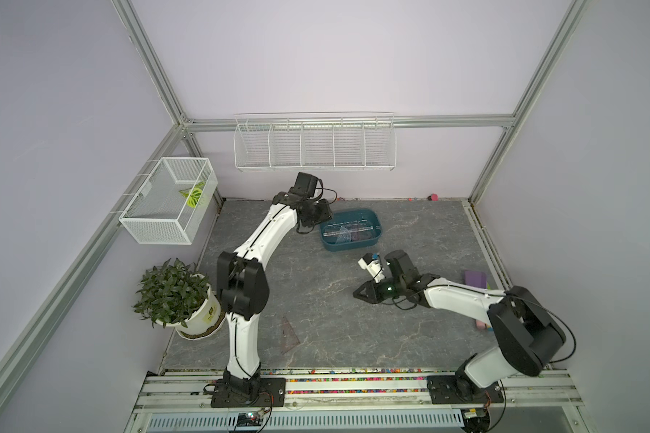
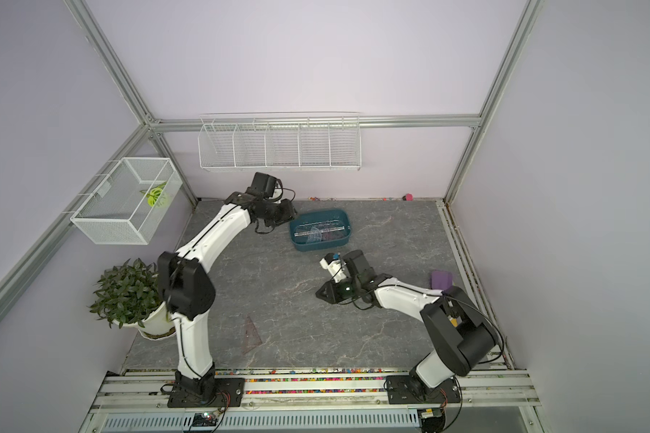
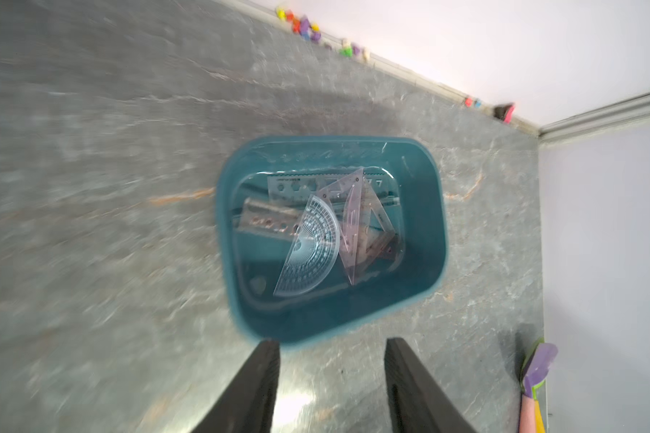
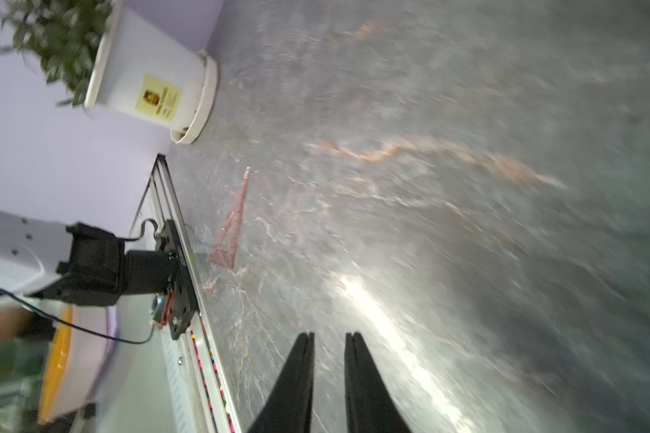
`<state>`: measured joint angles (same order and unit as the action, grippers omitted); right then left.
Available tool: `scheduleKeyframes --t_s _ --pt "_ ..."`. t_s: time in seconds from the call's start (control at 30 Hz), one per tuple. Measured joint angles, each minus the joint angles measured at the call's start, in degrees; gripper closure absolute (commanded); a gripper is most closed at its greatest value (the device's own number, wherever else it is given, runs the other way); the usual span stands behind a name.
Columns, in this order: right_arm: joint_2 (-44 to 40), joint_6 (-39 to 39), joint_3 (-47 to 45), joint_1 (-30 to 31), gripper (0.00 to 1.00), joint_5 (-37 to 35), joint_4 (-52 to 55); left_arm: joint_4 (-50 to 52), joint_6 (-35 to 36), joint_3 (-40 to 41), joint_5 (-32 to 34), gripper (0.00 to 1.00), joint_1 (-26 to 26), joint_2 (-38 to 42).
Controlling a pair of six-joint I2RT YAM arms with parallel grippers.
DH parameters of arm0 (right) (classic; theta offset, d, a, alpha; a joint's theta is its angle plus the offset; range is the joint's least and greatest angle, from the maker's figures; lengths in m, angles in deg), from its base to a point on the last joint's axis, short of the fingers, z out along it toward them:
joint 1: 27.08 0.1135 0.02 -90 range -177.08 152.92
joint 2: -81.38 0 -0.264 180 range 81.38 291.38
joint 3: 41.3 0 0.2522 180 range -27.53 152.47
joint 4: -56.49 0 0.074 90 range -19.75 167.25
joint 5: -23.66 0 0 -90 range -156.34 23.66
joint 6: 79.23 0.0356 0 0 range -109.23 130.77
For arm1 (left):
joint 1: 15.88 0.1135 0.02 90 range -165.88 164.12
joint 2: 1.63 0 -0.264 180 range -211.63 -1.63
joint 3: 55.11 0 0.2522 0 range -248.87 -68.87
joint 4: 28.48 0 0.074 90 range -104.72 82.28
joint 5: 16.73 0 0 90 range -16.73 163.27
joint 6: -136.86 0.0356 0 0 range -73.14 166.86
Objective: Put the scattered rulers into the storage box
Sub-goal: Place the ruler in the storage box, then move the ruler to the center of the board.
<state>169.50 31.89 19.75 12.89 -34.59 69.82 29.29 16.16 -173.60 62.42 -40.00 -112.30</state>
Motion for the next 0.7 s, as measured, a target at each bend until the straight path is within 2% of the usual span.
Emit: scheduleKeyframes --t_s 0.13,0.33,0.5,0.7 --pt "1.64 -5.16 8.66 12.02 0.45 -7.65 4.48 -1.38 -1.81 16.92 4.68 0.5 0.92 14.36" --pt "16.17 -9.42 25.31 23.67 0.43 -18.27 14.25 -2.1 -3.56 36.37 7.96 0.49 8.41 25.07" --pt "25.94 -10.56 34.07 28.2 0.43 -23.85 21.86 -1.97 -4.5 43.98 8.94 0.46 14.78 32.52" --pt "32.37 -11.41 43.89 30.27 0.43 -27.26 29.55 -3.58 -5.27 44.68 9.14 0.45 19.06 39.06"
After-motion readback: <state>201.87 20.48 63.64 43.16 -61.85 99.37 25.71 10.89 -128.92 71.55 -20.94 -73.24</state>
